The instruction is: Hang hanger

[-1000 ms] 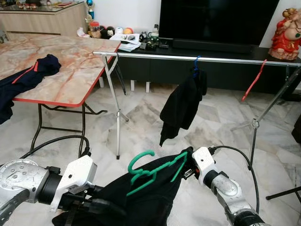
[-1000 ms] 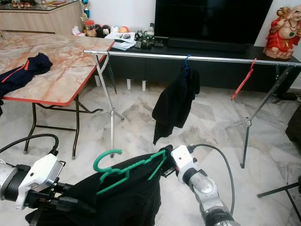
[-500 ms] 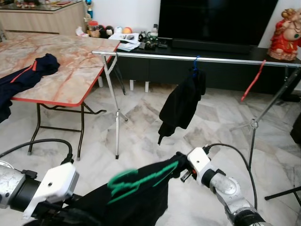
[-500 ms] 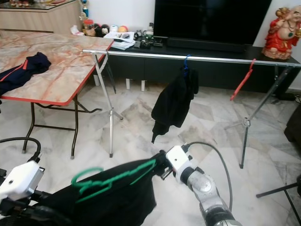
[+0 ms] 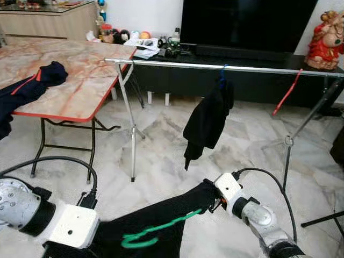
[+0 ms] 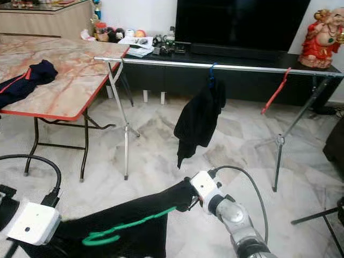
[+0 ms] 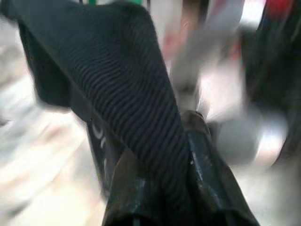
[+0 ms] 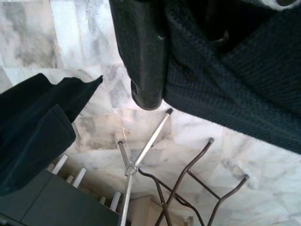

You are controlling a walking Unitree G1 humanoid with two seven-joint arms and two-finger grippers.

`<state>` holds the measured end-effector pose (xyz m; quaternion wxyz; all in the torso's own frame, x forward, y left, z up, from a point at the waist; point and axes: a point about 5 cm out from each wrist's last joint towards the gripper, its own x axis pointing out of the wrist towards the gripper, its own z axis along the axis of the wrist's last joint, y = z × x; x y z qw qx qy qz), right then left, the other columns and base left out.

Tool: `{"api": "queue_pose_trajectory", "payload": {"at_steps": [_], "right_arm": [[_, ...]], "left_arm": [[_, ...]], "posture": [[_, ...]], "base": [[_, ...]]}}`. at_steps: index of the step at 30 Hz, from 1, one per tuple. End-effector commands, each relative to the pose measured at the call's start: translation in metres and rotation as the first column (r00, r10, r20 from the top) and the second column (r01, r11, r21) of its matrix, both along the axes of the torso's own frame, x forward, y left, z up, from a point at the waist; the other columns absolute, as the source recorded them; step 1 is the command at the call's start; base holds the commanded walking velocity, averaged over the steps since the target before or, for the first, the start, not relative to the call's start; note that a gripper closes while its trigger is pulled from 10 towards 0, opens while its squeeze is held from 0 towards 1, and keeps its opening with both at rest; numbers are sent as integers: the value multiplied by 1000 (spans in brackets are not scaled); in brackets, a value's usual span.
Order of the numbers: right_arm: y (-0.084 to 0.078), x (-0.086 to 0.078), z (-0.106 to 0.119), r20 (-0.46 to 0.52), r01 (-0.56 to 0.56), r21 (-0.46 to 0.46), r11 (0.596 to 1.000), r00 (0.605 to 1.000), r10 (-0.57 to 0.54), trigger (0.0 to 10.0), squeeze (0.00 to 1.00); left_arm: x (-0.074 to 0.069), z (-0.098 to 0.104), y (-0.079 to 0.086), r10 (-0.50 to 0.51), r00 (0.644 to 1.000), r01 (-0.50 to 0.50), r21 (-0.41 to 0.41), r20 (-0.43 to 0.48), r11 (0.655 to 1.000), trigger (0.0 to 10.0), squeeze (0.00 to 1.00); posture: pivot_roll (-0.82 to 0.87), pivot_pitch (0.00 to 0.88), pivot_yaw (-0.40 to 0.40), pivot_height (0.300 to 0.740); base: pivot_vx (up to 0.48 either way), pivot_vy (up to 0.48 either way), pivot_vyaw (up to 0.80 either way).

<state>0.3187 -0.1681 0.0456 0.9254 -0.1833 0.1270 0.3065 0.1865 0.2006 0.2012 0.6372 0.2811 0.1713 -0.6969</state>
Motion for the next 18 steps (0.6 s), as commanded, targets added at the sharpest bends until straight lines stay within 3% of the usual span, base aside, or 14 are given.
{"api": "queue_pose_trajectory", "payload": {"at_steps": [1,5,7,8,9,11,15,16,18], "right_arm": [[-82,-5,3,-38,352,-57,934,934,-354,0,0],[-82,-7,1,-48,349,-63,935,935,-352,0,0],[-80,-7,0,-53,342,-61,938,937,-346,0,0],[-78,-8,-2,-59,341,-56,938,937,-344,0,0],[-78,-8,-2,-59,341,-56,938,937,-344,0,0],[-76,-10,-5,-72,340,-50,939,936,-343,0,0],[-75,-13,-9,-87,339,-49,940,936,-342,0,0],[-75,-13,-10,-93,348,-39,937,932,-350,0,0],[-75,-15,-12,-100,355,-37,934,929,-356,0,0]], "left_arm": [[-12,28,0,-139,989,135,-93,-48,987,10000,0],[-10,45,2,-189,982,184,-176,-14,967,10000,0],[-7,53,-1,-199,980,192,-263,-1,945,10000,0],[-2,59,-3,-180,984,172,-351,11,920,10000,0],[-2,59,-3,-180,984,172,-351,11,920,10000,0],[2,67,-3,-148,989,131,-484,2,865,10000,0],[8,73,-3,-106,994,84,-591,-1,802,10000,0],[10,76,-4,-92,996,68,-649,-3,758,10000,0],[12,74,-4,-79,997,51,-667,-11,743,10000,0]], "posture": [[205,23,-37,740],[205,23,-37,740],[208,22,-38,740],[207,20,-36,740],[207,20,-36,740],[202,22,-36,740],[203,24,-37,740],[202,23,-36,740],[197,24,-37,740]], "base": [[0,0,0],[0,0,0],[0,0,0],[0,0,0],[0,0,0],[0,0,0],[0,0,0],[0,0,0],[0,0,0]]}}
